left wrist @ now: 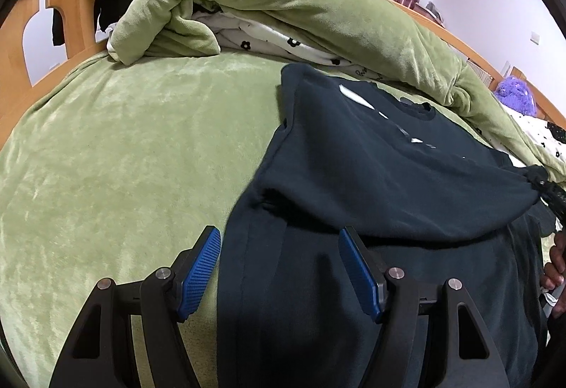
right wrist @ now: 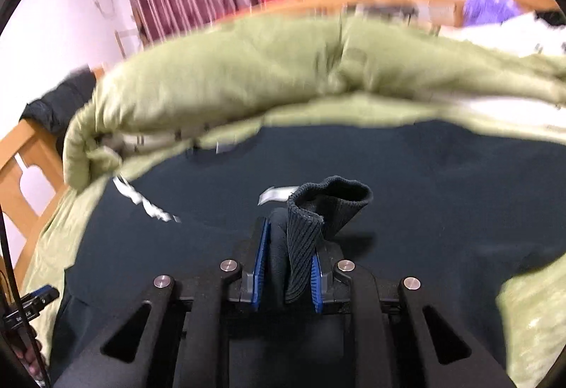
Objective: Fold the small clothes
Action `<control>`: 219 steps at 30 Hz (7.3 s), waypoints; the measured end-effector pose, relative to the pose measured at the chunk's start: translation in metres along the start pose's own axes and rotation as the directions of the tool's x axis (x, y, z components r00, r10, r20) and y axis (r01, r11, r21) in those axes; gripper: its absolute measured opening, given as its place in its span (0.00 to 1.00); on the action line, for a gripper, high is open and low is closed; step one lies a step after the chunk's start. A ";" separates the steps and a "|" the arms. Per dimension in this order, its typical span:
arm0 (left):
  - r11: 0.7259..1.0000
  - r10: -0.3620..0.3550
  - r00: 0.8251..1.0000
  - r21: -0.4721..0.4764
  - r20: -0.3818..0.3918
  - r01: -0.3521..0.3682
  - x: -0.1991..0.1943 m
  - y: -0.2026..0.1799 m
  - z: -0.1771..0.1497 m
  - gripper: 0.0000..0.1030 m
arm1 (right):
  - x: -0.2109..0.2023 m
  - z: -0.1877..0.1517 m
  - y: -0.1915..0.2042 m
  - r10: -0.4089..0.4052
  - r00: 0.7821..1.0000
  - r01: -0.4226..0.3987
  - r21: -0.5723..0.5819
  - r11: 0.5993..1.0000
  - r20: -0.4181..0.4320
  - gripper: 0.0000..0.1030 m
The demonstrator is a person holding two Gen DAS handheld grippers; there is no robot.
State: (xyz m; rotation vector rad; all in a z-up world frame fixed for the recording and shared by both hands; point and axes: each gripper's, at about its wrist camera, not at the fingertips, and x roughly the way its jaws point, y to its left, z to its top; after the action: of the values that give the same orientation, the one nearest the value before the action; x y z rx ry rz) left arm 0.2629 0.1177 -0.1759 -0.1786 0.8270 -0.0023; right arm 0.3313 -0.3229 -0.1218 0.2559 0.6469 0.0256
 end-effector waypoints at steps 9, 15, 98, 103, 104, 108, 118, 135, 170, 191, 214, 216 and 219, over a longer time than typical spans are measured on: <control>1.000 -0.009 1.000 0.002 0.005 0.009 -0.004 -0.001 0.001 0.65 | 0.022 -0.030 -0.028 -0.168 0.962 0.168 -0.017 0.986 -0.214 0.47; 1.000 -0.016 1.000 -0.001 0.000 0.016 -0.005 -0.001 0.002 0.65 | 0.011 -0.036 -0.038 -0.210 0.946 0.203 -0.053 0.978 -0.246 0.51; 0.972 0.160 0.986 0.178 -0.039 -0.151 0.042 -0.101 -0.027 0.71 | -0.012 0.041 -0.423 -0.392 0.904 0.425 0.241 0.873 -0.171 0.14; 0.972 0.162 0.986 0.179 -0.036 -0.153 0.042 -0.101 -0.026 0.71 | -0.027 0.058 -0.389 -0.470 0.879 0.477 0.155 0.865 -0.082 0.11; 0.972 0.163 0.986 0.179 -0.034 -0.154 0.042 -0.101 -0.026 0.71 | -0.033 0.064 -0.382 -0.464 0.883 0.469 0.159 0.869 -0.066 0.11; 0.974 0.160 0.987 0.169 -0.027 -0.153 0.039 -0.098 -0.025 0.71 | -0.054 0.087 -0.352 -0.442 0.897 0.439 0.158 0.885 -0.014 0.11; 0.982 0.146 0.989 0.120 0.013 -0.146 0.018 -0.092 -0.022 0.71 | -0.097 0.133 -0.215 -0.360 0.925 0.359 0.029 0.933 0.119 0.11; 0.990 0.140 0.988 0.001 0.067 -0.141 -0.036 -0.032 0.001 0.71 | -0.057 0.117 0.077 -0.146 0.986 0.160 -0.224 0.961 0.079 0.11; 0.989 -0.072 0.997 0.133 0.015 0.069 -0.030 -0.116 0.023 0.71 | -0.058 -0.041 0.024 -0.039 0.986 0.002 -0.223 0.975 -0.162 0.55; 0.942 -0.031 0.997 0.331 -0.064 0.051 0.052 -0.294 0.010 0.70 | -0.063 -0.031 -0.084 -0.071 0.983 0.070 -0.011 0.997 -0.172 0.55; 0.986 -0.166 0.986 -0.018 -0.008 0.166 0.041 -0.226 0.044 0.20 | -0.076 -0.026 -0.059 -0.071 0.988 0.063 -0.062 0.996 -0.140 0.55; 0.987 -0.163 0.986 -0.021 -0.034 0.162 0.042 -0.222 0.045 0.20 | -0.078 -0.027 -0.055 -0.075 0.988 0.066 -0.070 0.995 -0.137 0.55; 0.982 -0.182 0.983 -0.063 -0.036 0.180 0.039 -0.210 0.045 0.19 | -0.079 -0.028 -0.049 -0.078 0.988 0.068 -0.079 0.995 -0.135 0.55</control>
State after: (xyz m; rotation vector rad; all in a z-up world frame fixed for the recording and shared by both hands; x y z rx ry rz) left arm 0.3363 -0.0849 -0.1413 -0.3109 0.8506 -0.1527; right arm 0.2488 -0.3725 -0.1080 0.1592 0.7907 -0.0032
